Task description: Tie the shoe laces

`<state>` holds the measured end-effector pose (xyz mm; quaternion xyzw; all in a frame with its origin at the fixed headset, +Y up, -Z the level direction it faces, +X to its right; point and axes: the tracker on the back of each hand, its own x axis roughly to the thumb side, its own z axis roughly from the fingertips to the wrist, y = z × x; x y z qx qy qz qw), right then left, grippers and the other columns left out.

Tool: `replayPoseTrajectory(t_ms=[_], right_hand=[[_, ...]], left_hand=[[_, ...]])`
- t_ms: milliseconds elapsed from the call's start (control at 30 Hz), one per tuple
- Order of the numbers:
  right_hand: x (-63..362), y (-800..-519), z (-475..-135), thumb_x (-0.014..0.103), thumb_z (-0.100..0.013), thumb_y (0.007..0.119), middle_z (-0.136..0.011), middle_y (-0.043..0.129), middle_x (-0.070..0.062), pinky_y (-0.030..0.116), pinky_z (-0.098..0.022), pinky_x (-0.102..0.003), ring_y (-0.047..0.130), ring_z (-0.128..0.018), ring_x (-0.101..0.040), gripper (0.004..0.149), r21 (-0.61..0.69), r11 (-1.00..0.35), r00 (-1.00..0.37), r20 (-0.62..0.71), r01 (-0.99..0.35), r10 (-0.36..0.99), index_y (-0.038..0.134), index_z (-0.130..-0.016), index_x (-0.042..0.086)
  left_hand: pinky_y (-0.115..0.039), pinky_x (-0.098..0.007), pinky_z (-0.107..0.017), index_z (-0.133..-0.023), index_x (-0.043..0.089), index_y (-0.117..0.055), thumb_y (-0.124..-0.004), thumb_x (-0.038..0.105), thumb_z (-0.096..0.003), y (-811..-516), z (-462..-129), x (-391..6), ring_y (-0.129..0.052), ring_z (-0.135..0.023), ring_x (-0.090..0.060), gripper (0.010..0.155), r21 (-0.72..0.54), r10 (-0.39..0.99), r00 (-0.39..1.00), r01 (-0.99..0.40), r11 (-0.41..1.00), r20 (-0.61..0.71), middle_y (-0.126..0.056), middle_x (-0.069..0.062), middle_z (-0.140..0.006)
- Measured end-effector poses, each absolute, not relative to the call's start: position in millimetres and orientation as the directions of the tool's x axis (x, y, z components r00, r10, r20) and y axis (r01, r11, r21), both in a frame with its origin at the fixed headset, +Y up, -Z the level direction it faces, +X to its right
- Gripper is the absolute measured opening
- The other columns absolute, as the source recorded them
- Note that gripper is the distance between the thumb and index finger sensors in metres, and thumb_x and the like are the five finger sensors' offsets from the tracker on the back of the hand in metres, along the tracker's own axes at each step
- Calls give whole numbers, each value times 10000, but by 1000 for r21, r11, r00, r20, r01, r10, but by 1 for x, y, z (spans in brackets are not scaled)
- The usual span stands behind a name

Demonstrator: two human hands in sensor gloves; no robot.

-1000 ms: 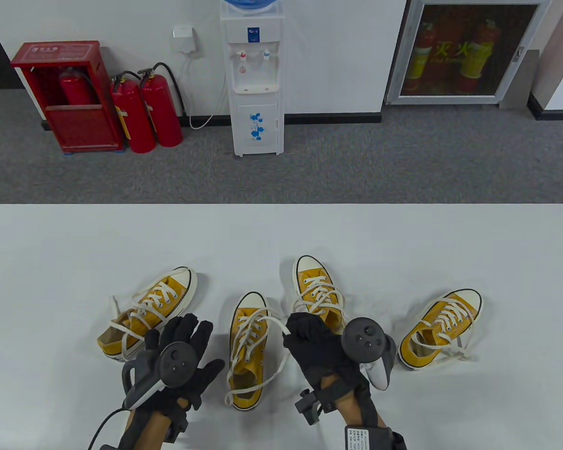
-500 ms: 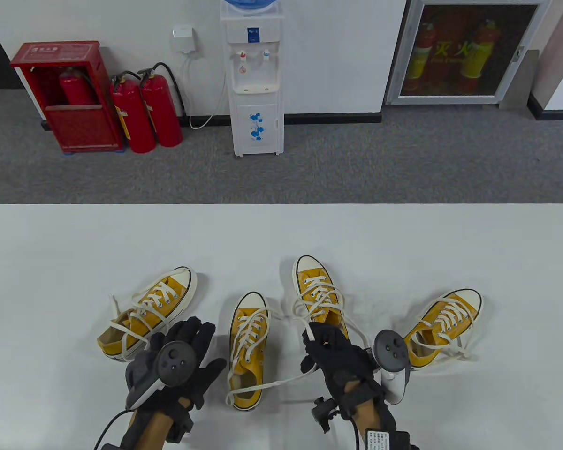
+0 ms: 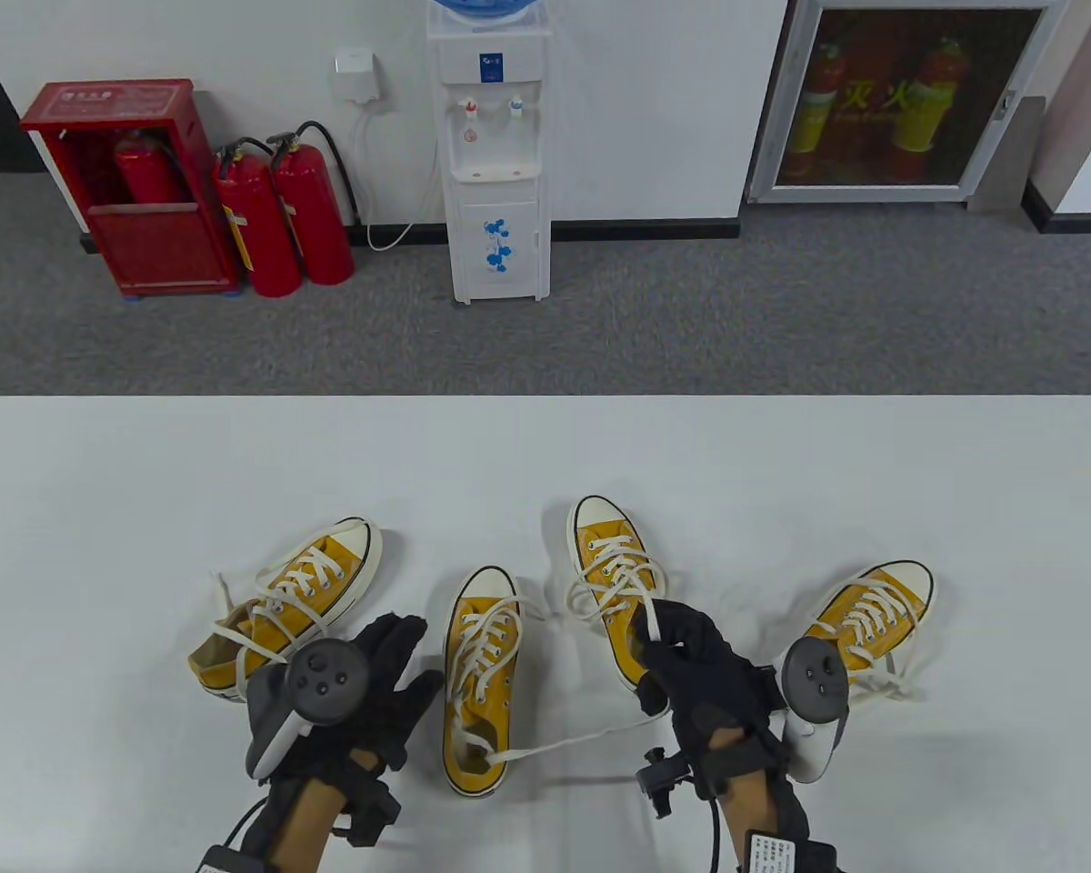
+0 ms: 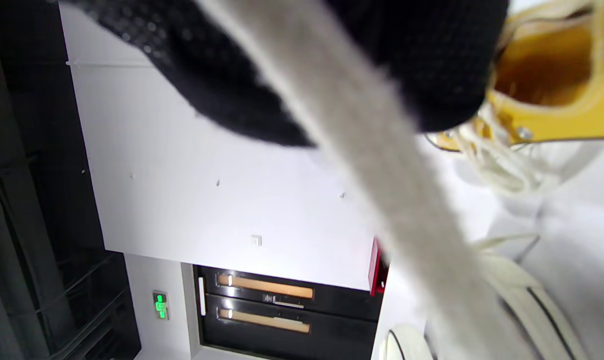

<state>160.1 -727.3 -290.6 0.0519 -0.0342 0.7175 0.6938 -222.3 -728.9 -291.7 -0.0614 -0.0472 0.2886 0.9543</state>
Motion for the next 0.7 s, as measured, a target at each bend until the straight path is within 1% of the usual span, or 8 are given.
replayPoseTrajectory(t_ms=[100,200,233,300,433,567,600,700], right_hand=[[162,-732,-292,275,-412,822,-959,693,-91,883,-358,-364,971,-218,-16,401,8,-44,-43,105,-999,994,800,-797,166],[162,-735,-293,276,-415,820,-961,688,-90,880,-362,-366,970,-224,-16,402,5,-63,-62,96,-998,993,797,-801,167],[162,-735,-293,276,-415,821,-962,688,-91,880,-363,-367,970,-224,-18,402,6,-64,-64,95,-998,993,798,-801,167],[161,-735,-293,277,-416,819,-964,685,-91,879,-364,-368,970,-227,-18,402,6,-70,-69,94,-998,993,796,-802,168],[159,-735,-293,280,-416,820,-964,686,-91,878,-366,-369,971,-230,-19,404,13,-88,-86,93,-996,992,796,-804,168],[157,-735,-292,281,-416,820,-964,686,-92,876,-370,-373,973,-236,-21,404,20,-101,-99,95,-995,991,796,-804,168],[156,-735,-292,282,-417,819,-965,685,-92,876,-370,-373,973,-236,-21,404,22,-102,-100,95,-995,990,796,-804,168],[156,-736,-292,283,-418,820,-966,683,-93,873,-373,-376,973,-241,-24,405,23,-100,-98,96,-995,991,794,-805,168]], left_hand=[[-560,-690,-737,-1106,300,-587,-699,630,-484,-727,-300,-215,-836,-960,-373,713,-185,573,819,-562,806,6,-638,-91,-1183],[-617,-655,-712,-1085,279,-631,-724,600,-490,-728,-311,-205,-892,-877,-348,682,-240,580,811,-580,778,-79,-690,-92,-1144],[-626,-647,-706,-1084,274,-628,-730,585,-493,-729,-314,-203,-895,-855,-358,675,-253,576,809,-585,771,-114,-694,-116,-1133],[-644,-636,-692,-1051,268,-672,-747,557,-493,-734,-322,-198,-916,-815,-337,633,-285,542,824,-566,774,-164,-738,-110,-1095],[-649,-629,-692,-996,279,-719,-784,541,-484,-739,-326,-189,-919,-800,-320,579,-328,476,864,-503,800,-165,-770,-82,-1055],[-672,-627,-678,-879,286,-810,-816,478,-480,-739,-326,-185,-956,-739,-298,442,-279,487,855,-518,809,-177,-844,-44,-979],[-687,-622,-669,-840,285,-840,-828,450,-478,-739,-326,-186,-975,-701,-288,398,-266,494,851,-525,809,-178,-878,-35,-941],[-709,-613,-657,-821,273,-854,-831,435,-474,-739,-325,-189,-997,-660,-274,384,-253,508,845,-535,806,-170,-909,-39,-905]])
